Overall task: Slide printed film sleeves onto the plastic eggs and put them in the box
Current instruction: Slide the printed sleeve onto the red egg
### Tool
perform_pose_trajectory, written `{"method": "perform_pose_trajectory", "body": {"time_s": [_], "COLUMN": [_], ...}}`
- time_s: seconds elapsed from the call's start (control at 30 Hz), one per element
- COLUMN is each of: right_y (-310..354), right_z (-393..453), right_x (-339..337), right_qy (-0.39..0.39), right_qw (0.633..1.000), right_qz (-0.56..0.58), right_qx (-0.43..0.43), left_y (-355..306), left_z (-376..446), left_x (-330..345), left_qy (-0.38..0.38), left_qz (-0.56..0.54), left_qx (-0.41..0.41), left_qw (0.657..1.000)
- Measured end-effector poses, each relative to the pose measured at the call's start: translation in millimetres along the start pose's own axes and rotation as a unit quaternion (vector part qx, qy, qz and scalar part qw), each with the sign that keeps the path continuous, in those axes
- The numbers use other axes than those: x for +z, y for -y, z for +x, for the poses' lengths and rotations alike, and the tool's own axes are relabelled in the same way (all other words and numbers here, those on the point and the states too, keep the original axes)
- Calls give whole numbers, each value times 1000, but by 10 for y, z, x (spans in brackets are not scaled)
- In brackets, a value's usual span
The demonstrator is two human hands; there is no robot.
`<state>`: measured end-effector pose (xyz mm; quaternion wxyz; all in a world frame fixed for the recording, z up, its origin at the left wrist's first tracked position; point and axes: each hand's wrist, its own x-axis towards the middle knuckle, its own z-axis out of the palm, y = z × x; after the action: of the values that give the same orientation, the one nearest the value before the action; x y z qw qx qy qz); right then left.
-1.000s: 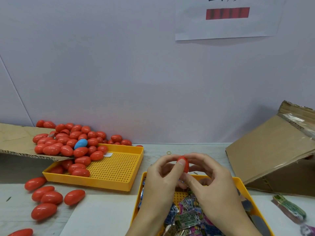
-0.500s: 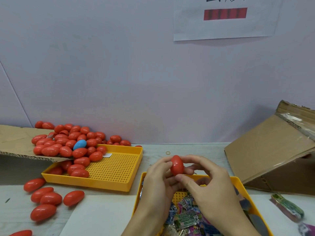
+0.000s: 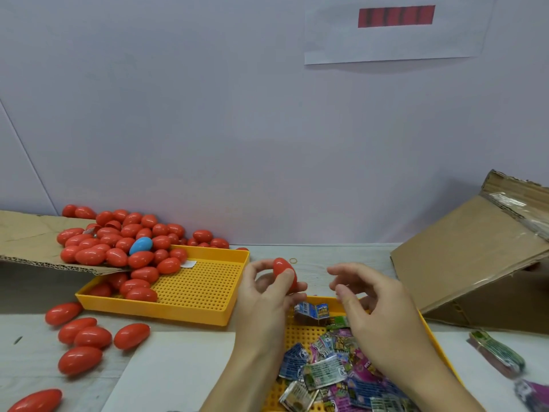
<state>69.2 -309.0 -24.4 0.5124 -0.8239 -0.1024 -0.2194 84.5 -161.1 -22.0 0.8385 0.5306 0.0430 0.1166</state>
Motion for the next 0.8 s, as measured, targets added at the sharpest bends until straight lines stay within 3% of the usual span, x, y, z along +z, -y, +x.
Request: {"method": "perform_pose_trajectory", "body": {"time_s": [0.17,0.3,0.4,0.5,0.8], "right_y": [63,248,375,457,474], "right_z": [67,57,10,-34,-40], "right_x": [-208,-275,-187,-77,-101], "right_qy": [132,296,366,385,379], "right_qw": [980,930,890,869,877], "right_qz": [-148,-210,-257,-303,-284], "right_qx": [12,59,88,75,77], "left_y": [-17,-31,-43,-44,-26], "left_z": [40,40,28,16,11], "left_x": [-45,-76,-74,-62,-58], "left_qy": [-8,-16,-12,-5,12], "left_qz": [85,119,129,125,125], "left_qx": [54,70,72,68,65], "left_qw": [995,990,989,990,990]}}
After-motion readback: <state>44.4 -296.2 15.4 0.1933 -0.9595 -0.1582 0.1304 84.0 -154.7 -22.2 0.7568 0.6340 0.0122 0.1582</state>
